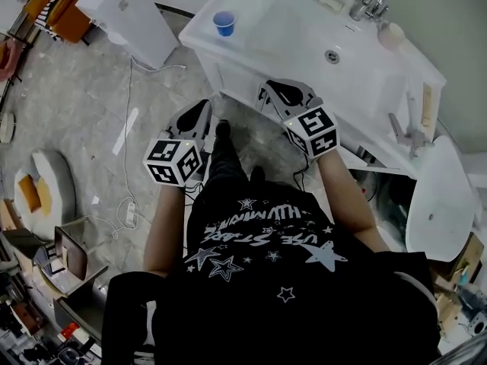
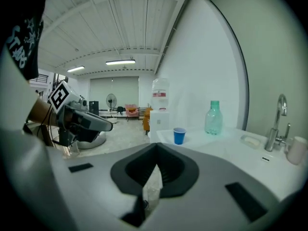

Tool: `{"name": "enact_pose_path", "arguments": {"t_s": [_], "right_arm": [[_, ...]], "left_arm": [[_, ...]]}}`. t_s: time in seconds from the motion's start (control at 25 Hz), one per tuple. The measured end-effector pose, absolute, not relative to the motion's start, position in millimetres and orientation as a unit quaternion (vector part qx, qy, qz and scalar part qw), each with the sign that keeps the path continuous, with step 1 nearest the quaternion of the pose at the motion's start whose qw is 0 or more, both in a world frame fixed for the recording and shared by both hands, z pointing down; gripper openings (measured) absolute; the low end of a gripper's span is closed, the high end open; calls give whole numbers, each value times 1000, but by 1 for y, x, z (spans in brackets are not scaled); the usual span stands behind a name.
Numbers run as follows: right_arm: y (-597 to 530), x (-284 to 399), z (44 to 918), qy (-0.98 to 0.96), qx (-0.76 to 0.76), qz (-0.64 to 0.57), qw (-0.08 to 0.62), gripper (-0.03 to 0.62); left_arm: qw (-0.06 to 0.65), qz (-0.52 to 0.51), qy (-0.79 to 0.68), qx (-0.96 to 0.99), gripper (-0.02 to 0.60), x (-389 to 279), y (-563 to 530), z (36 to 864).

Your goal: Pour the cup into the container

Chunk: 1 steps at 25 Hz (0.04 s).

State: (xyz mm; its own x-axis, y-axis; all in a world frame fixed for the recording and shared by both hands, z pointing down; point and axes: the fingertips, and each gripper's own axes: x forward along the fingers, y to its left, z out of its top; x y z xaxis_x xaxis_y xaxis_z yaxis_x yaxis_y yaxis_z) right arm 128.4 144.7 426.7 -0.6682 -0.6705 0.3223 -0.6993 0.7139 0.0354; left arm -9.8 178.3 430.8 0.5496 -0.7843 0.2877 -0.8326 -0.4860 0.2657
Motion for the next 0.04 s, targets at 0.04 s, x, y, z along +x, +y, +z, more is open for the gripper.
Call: {"name": "enact_pose_path", "arguments": {"t_s": [0.04], "right_arm": [[146, 128, 424, -912, 377, 46, 154, 6]], "left_arm": [[189, 64, -471, 859, 11, -11, 181, 430]]}}
